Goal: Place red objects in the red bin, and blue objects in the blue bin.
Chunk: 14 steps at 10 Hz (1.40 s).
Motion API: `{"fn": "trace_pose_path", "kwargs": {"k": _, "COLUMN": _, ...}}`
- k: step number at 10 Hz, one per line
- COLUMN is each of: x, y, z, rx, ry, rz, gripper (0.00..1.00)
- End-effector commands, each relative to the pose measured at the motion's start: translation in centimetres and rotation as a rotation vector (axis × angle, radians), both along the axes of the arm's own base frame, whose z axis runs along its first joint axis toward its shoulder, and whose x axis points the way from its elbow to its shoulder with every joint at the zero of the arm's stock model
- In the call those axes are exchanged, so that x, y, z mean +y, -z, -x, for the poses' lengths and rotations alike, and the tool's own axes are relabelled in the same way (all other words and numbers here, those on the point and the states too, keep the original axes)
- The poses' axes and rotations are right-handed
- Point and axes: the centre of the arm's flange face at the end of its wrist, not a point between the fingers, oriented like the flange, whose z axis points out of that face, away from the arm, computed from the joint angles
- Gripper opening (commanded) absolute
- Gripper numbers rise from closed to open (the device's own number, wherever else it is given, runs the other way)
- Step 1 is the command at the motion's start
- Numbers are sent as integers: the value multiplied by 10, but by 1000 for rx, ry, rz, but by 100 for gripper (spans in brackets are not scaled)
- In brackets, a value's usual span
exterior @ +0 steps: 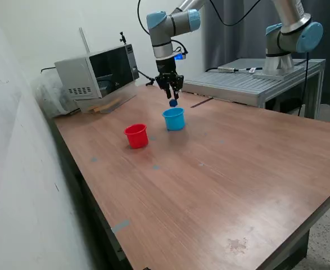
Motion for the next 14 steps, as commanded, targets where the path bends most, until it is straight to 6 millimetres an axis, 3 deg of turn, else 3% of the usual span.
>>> {"fn": "trace_pose_path", "kwargs": {"k": 1, "x": -1, "y": -2, "z": 0, "rx": 0, "ry": -3, "rz": -9, "gripper": 100}}
{"fn": "trace_pose_path", "kwargs": {"k": 4, "x": 0, "y": -4, "z": 0, "rx": -8, "ry": -4, "rz": -41, "gripper": 100}}
{"fn": "trace_pose_path", "kwargs": {"k": 7, "x": -11, "y": -28, "z": -17, "rx": -6, "ry": 119, "rz": -52, "gripper": 100}}
{"fn": "trace_pose_path", "kwargs": {"k": 8, "x": -25, "y": -36, "z": -40, "rx": -39, "ry": 166, "rz": -39, "gripper": 100}}
{"fn": "trace_pose_path", "kwargs": {"k": 9, "x": -66, "y": -49, "z": -61, "rx": -32, "ry": 118, "rz": -44, "gripper": 100}}
{"fn": "trace_pose_path", "kwargs": {"k": 12, "x": -111, "y": -88, "z": -144, "rx": -96, "ry": 174, "rz": -45, "gripper": 100}}
{"fn": "trace_pose_path", "kwargs": {"k": 13, "x": -118, "y": -94, "z": -165, "rx": -111, "ry": 214, "rz": -51, "gripper": 100}}
{"fn": "trace_pose_path", "kwargs": {"k": 14, "x": -142, "y": -100, "z": -182, "rx": -110, "ry": 178, "rz": -54, "gripper": 100}}
